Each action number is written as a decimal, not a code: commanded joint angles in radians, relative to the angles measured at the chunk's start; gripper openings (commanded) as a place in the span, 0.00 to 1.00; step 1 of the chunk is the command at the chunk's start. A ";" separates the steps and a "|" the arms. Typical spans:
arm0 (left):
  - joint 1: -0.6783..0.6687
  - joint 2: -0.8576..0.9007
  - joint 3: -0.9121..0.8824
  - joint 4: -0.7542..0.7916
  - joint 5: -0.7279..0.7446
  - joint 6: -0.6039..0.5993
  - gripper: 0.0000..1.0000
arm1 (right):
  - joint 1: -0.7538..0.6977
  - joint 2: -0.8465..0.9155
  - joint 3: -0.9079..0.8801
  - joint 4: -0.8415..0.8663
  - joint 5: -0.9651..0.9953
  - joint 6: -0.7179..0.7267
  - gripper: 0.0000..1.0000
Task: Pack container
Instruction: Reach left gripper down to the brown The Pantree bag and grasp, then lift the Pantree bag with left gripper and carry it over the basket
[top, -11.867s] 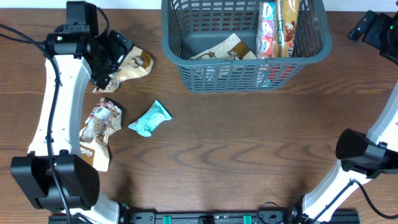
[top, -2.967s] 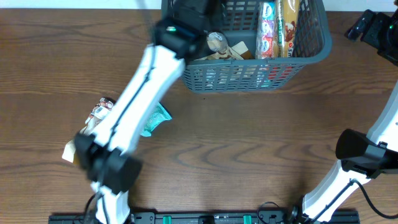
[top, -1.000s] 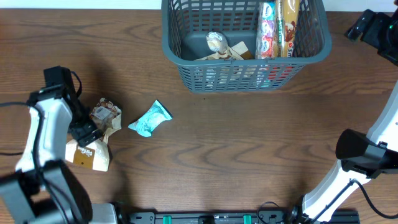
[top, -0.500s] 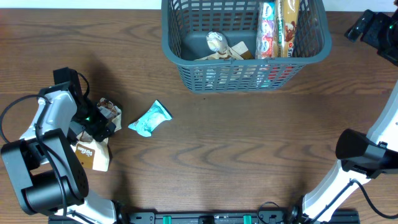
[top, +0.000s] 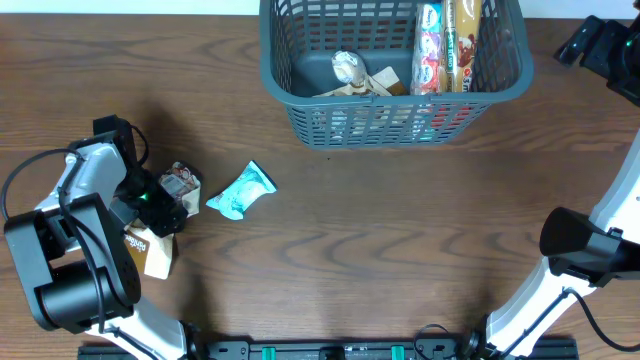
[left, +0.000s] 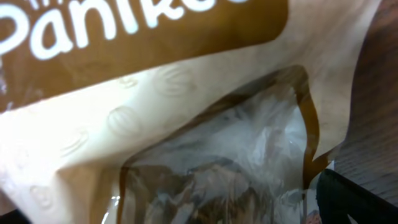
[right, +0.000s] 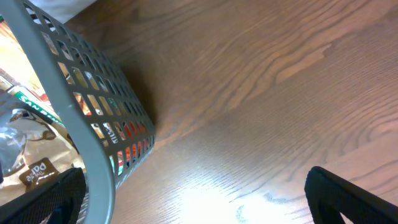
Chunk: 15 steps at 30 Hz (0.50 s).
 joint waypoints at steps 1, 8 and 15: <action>0.003 0.056 -0.005 -0.004 -0.017 0.035 0.99 | -0.004 -0.003 -0.001 -0.003 -0.004 -0.006 0.99; 0.003 0.059 -0.005 0.011 -0.016 0.101 0.22 | -0.004 -0.003 -0.001 -0.003 -0.004 -0.006 0.99; 0.001 0.058 0.009 0.061 0.021 0.340 0.06 | -0.004 -0.003 -0.001 -0.003 -0.004 -0.006 0.99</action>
